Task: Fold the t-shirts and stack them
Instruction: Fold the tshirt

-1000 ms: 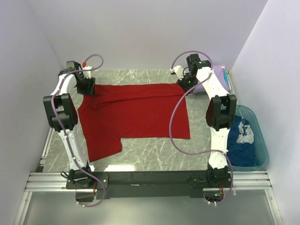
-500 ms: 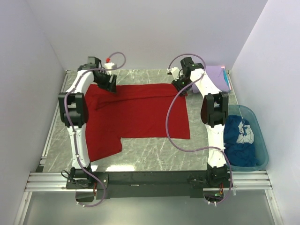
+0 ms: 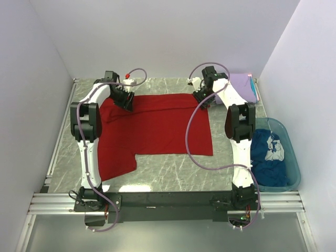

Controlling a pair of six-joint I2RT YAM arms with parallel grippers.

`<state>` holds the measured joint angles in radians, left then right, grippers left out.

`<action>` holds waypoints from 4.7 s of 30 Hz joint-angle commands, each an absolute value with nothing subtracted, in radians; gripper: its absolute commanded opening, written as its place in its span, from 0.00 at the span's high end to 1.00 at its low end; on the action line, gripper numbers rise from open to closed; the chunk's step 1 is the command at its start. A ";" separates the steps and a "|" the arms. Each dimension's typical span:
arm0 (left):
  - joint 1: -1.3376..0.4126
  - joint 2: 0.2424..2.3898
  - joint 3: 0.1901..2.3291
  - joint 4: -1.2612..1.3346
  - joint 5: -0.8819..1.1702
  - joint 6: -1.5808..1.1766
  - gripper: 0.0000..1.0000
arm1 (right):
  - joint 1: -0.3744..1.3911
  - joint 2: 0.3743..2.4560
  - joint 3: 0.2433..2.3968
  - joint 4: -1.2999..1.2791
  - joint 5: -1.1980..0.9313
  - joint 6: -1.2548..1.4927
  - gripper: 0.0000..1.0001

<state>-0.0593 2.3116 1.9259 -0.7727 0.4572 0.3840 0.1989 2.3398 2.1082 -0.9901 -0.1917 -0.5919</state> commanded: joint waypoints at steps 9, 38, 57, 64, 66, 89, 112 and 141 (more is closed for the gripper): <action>-0.057 2.031 1.740 -0.897 0.535 0.610 0.46 | 0.218 2.283 2.187 -1.048 -0.270 -0.574 0.61; 0.334 2.091 1.644 -0.793 0.655 0.253 0.30 | 0.610 2.516 2.227 -0.043 -0.601 0.390 0.36; 0.288 2.174 1.655 -0.770 0.758 0.210 0.58 | 0.611 2.680 2.300 0.123 -0.535 0.761 0.31; 0.265 2.069 1.591 -0.962 0.697 0.542 0.89 | 0.574 2.617 2.218 0.138 -0.655 0.776 0.31; 0.265 2.027 1.537 -0.982 0.654 0.637 0.90 | 0.552 2.588 2.200 0.123 -0.708 0.755 0.31; 0.040 2.252 1.999 -0.872 0.572 0.459 0.35 | 0.143 2.218 2.020 -0.640 -0.667 0.097 0.18; -0.046 2.197 1.852 -0.911 0.577 0.614 0.79 | 0.025 2.289 2.105 -0.799 -0.470 -0.054 0.25; -0.058 2.238 1.911 -0.933 0.560 0.607 0.83 | 0.017 2.441 2.118 -0.742 -0.350 0.097 0.63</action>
<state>-0.0532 2.2585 1.8778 -0.9108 0.5518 0.5873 0.0216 2.4279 2.0846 -0.7570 -0.3405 0.0750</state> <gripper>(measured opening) 0.185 0.380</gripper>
